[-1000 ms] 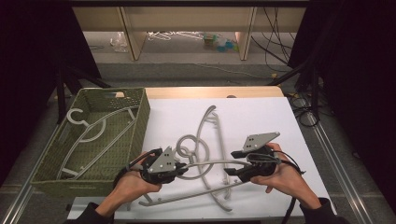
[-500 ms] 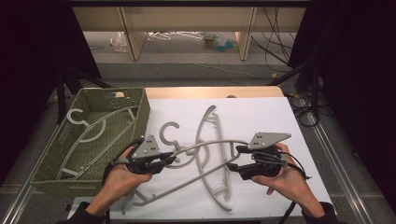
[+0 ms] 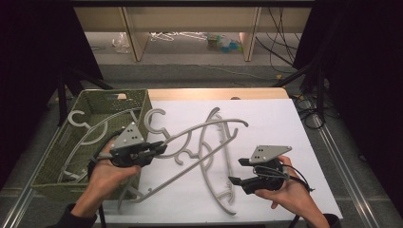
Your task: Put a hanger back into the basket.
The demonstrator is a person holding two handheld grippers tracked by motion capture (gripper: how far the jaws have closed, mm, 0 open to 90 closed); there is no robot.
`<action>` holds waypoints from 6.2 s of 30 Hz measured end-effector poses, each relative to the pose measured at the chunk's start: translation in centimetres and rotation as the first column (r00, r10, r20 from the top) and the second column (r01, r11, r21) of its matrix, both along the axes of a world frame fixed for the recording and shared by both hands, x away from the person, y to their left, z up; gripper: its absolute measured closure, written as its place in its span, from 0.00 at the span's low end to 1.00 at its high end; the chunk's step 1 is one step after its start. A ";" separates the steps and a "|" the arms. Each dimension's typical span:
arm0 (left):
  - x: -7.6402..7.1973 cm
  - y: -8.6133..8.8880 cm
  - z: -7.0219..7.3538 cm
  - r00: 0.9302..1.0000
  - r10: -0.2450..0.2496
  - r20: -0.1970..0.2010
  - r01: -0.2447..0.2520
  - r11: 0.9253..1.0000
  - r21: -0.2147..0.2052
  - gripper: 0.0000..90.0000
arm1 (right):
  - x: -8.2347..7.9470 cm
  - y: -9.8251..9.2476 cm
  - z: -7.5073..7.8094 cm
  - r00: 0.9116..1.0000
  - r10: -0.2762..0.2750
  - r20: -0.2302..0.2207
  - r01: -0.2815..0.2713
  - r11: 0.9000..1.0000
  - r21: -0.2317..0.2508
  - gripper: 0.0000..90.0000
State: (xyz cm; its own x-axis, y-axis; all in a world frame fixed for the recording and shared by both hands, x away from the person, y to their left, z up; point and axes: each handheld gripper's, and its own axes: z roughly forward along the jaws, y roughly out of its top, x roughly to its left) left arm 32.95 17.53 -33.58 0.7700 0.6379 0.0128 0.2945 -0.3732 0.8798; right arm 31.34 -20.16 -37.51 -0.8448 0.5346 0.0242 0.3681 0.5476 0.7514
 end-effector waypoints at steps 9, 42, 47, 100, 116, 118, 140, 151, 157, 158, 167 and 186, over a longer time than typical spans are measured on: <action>-0.2 3.1 1.9 0.999 0.047 0.010 -0.047 0.998 -0.033 0.91 | 0.3 0.1 -2.2 0.999 -0.004 -0.034 0.003 1.000 -0.012 0.36; 6.2 17.9 2.9 0.914 0.362 0.181 -0.390 0.908 0.154 0.91 | 0.8 0.2 -3.3 0.999 -0.011 -0.052 0.010 1.000 -0.017 0.36; 6.5 19.0 2.0 0.903 0.386 0.189 -0.417 0.892 0.174 0.91 | 0.8 0.2 -3.4 0.998 -0.013 -0.057 0.012 1.000 -0.019 0.36; 9.3 20.5 -6.9 0.837 0.539 -0.094 -0.476 0.801 0.364 0.85 | 0.9 0.3 -3.8 0.996 0.002 -0.089 -0.005 0.999 -0.038 0.36; 2.6 12.8 -2.1 0.889 0.458 0.004 -0.457 0.886 -0.077 0.36 | 1.1 0.6 -4.3 0.996 -0.056 -0.072 0.057 0.998 0.016 0.28; 1.2 10.1 -2.6 0.917 0.398 0.009 -0.394 0.911 -0.124 0.33 | 1.2 0.6 -4.4 0.994 -0.076 -0.075 0.078 0.997 0.027 0.25; -3.8 1.1 -7.3 0.987 0.156 0.045 -0.144 0.968 -0.206 0.19 | 1.4 0.6 -5.1 0.993 -0.101 -0.066 0.105 0.993 0.058 0.20; -4.6 0.2 -9.1 0.987 0.134 0.091 -0.117 0.978 -0.170 0.19 | 2.0 2.5 -6.2 0.994 -0.090 -0.067 0.091 0.996 0.003 0.20; -4.4 0.3 -9.5 0.989 0.130 0.076 -0.117 0.981 -0.154 0.19 | 3.3 4.9 -7.4 0.992 -0.083 -0.095 0.078 0.995 -0.059 0.20; -4.4 0.2 -9.6 0.989 0.130 0.065 -0.118 0.980 -0.158 0.19 | 3.5 5.4 -7.6 0.993 -0.075 -0.096 0.068 0.995 -0.071 0.20; -4.4 0.4 -9.6 0.990 0.125 0.064 -0.113 0.981 -0.158 0.19 | 5.4 9.3 -9.1 0.982 -0.049 -0.180 0.008 0.975 -0.221 0.31; -4.2 0.3 -9.8 0.992 0.102 0.070 -0.092 0.986 -0.137 0.19 | 7.6 10.9 -9.0 0.961 -0.060 -0.269 -0.043 0.932 -0.360 0.73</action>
State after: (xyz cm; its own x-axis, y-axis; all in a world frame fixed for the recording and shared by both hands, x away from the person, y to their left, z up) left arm 28.72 17.87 -43.39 0.7043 0.7096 -0.0207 0.2533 -0.2239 0.9411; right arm 38.97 -9.21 -46.49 -0.8284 0.5572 0.0565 0.5349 0.7572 0.3749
